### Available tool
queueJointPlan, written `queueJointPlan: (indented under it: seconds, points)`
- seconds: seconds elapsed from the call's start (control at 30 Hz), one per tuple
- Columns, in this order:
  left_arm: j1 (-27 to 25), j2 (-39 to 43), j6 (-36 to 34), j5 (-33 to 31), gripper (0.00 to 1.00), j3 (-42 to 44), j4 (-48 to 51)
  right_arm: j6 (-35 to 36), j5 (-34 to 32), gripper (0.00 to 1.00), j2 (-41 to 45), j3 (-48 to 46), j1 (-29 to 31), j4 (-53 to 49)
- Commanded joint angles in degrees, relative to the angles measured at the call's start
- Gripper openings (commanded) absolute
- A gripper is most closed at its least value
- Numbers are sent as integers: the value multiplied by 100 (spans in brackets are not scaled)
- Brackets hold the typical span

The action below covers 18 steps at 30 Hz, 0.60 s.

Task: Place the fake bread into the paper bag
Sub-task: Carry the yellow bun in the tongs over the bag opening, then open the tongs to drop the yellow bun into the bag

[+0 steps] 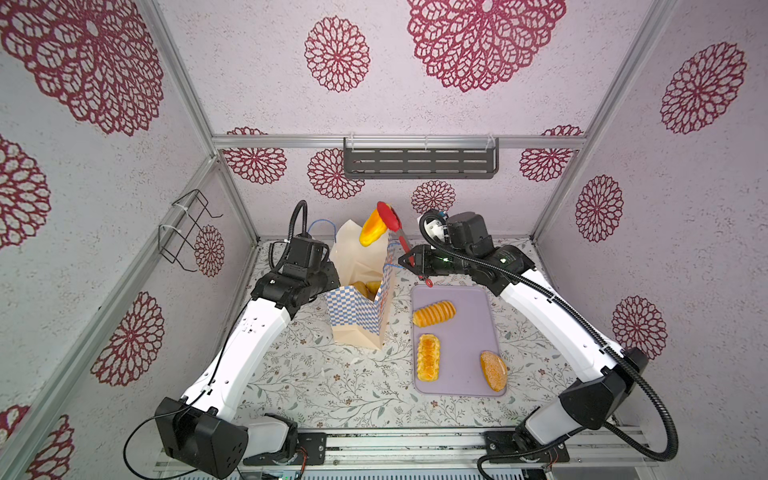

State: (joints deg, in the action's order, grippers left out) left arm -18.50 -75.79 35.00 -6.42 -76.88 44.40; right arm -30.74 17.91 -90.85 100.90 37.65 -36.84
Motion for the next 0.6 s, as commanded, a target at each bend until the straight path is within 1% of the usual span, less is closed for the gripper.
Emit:
queueJointPlan:
  seconds: [0.0,0.23,0.57]
  points:
    - [-16,-28,24,44,10,-20,-142,463,-455,19,-89,467,165,-333]
    - [-20,-59,23,62,10,-29,-146,666,-754,26,-326,763,441,-645]
    - [-15,-50,26,57,10,-11,-129,658,-655,37,-284,773,472,-597]
